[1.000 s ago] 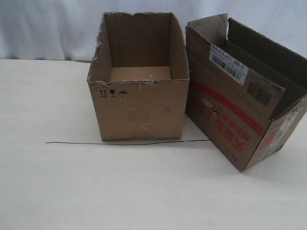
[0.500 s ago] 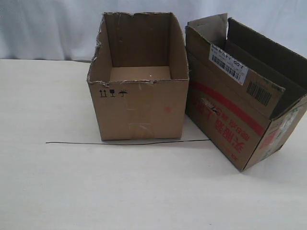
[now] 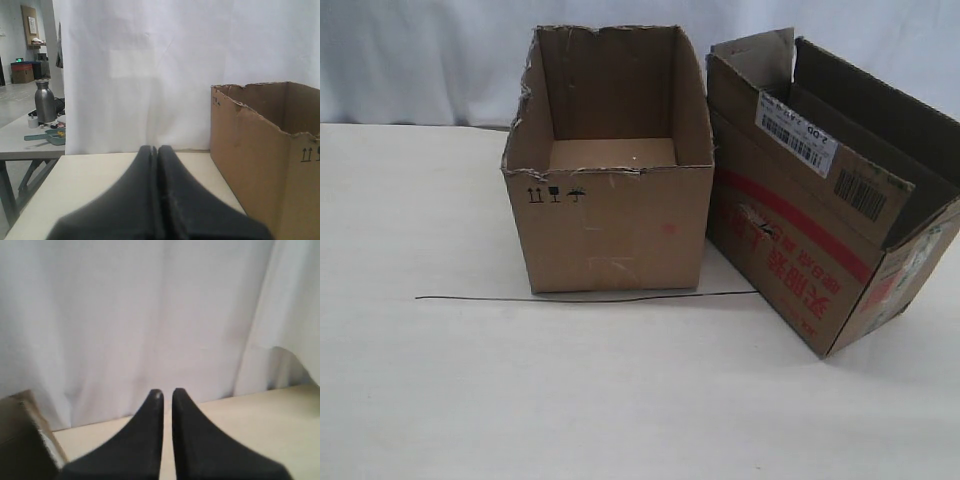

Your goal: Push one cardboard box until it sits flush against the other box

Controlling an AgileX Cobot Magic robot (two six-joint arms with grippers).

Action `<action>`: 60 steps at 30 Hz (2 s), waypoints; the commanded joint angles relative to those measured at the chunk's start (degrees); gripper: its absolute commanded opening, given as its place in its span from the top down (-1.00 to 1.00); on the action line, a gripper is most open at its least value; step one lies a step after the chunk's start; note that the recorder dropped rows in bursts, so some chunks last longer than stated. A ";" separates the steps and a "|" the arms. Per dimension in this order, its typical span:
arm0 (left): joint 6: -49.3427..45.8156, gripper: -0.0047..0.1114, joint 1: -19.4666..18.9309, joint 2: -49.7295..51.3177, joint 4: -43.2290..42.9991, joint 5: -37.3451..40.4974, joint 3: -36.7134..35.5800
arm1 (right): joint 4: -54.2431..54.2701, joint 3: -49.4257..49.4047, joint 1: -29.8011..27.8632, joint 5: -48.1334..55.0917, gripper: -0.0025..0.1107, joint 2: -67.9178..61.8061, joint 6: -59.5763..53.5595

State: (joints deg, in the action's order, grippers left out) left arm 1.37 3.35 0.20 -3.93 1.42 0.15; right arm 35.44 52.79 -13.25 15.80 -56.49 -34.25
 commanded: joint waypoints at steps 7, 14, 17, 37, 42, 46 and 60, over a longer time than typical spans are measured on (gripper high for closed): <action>0.22 0.92 -0.01 -0.20 -0.10 -0.54 -0.15 | -39.70 8.16 -7.25 27.72 0.87 -7.96 36.08; 0.22 0.92 -0.01 -0.20 0.04 -0.54 -0.15 | -21.43 -1.52 -7.25 27.64 0.87 -9.58 24.46; 0.22 0.92 -0.01 -0.20 0.04 -0.54 -0.15 | -10.58 -8.90 -7.25 24.33 0.87 -10.10 18.18; 0.22 0.92 -0.01 -0.20 0.04 -0.54 -0.15 | 53.10 -30.92 -7.25 22.26 0.87 -12.62 -30.04; 0.22 0.92 -0.01 -0.20 0.04 -0.54 -0.15 | 57.14 -30.92 -7.25 27.35 0.87 -18.03 -33.44; 0.22 0.92 -0.01 -0.20 0.04 -0.54 -0.15 | 61.45 -30.92 -7.25 33.15 0.87 -22.46 -36.66; 0.22 0.92 -0.01 -0.20 -0.08 -0.54 -0.15 | 64.51 -28.16 5.68 32.04 0.87 -31.23 -40.60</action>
State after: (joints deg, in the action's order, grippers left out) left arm 1.37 3.35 0.20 -3.93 1.42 0.15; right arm 99.55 23.06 -10.73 50.01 -86.82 -73.90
